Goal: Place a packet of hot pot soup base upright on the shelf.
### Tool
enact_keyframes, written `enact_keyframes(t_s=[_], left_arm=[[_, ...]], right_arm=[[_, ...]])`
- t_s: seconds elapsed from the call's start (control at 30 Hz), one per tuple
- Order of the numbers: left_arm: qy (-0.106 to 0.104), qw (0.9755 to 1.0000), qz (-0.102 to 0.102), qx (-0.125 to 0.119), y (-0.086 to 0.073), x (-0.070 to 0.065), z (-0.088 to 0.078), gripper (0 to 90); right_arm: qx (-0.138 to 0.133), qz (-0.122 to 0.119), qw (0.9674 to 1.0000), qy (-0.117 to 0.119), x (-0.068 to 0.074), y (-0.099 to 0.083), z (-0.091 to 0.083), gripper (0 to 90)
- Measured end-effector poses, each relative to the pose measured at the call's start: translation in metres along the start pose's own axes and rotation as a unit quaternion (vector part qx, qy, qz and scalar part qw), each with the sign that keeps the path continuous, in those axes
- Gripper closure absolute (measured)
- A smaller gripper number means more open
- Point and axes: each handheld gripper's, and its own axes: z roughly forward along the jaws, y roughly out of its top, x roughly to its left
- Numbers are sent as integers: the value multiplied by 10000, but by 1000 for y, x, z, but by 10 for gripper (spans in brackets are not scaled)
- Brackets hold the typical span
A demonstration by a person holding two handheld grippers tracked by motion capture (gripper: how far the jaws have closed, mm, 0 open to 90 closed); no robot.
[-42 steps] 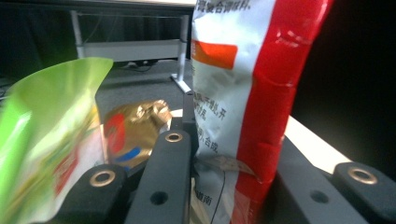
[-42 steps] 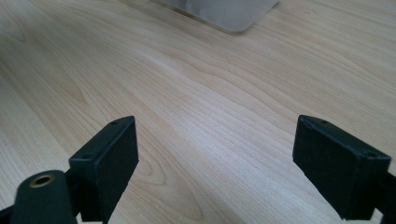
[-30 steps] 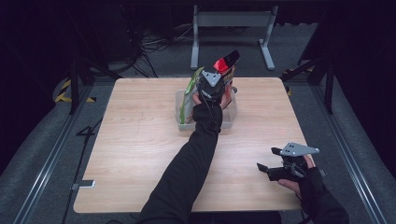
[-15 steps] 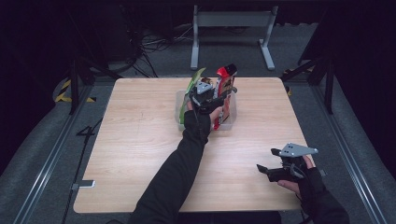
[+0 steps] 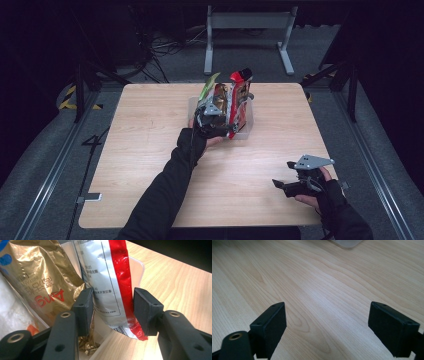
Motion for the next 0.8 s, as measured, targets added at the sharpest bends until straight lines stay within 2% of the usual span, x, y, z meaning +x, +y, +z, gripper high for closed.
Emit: enact_keyframes(t_s=[0.13, 0.27, 0.33, 0.43, 0.53, 0.57, 0.6, 0.8], left_arm=[[-74, 9999, 62, 53, 0, -1, 0, 540], [-190, 9997, 103, 104, -1, 0, -1, 520], [-240, 9995, 140, 181, -3, 0, -3, 479], [-291, 9991, 194, 244, -5, -1, -5, 487], [-107, 9988, 344, 319, -6, -1, -6, 611], [-107, 9988, 344, 319, -6, -1, -6, 660], [81, 9983, 444, 369, -5, -3, -5, 700], [248, 9972, 550, 452, -1, -7, 2, 685]], right_arm=[[58, -32, 10000, 25, 1, -1, 2, 156], [33, -30, 10000, 42, 1, 0, 1, 156], [13, -14, 10000, 74, 1, -1, 0, 156], [3, -12, 9999, 103, 1, -1, 0, 155], [15, -24, 9999, 97, 1, 0, 1, 155], [15, -24, 9999, 97, 1, 0, 1, 155], [26, -30, 9999, 98, 2, 0, 1, 155], [44, -17, 9999, 128, 2, 0, 3, 156]])
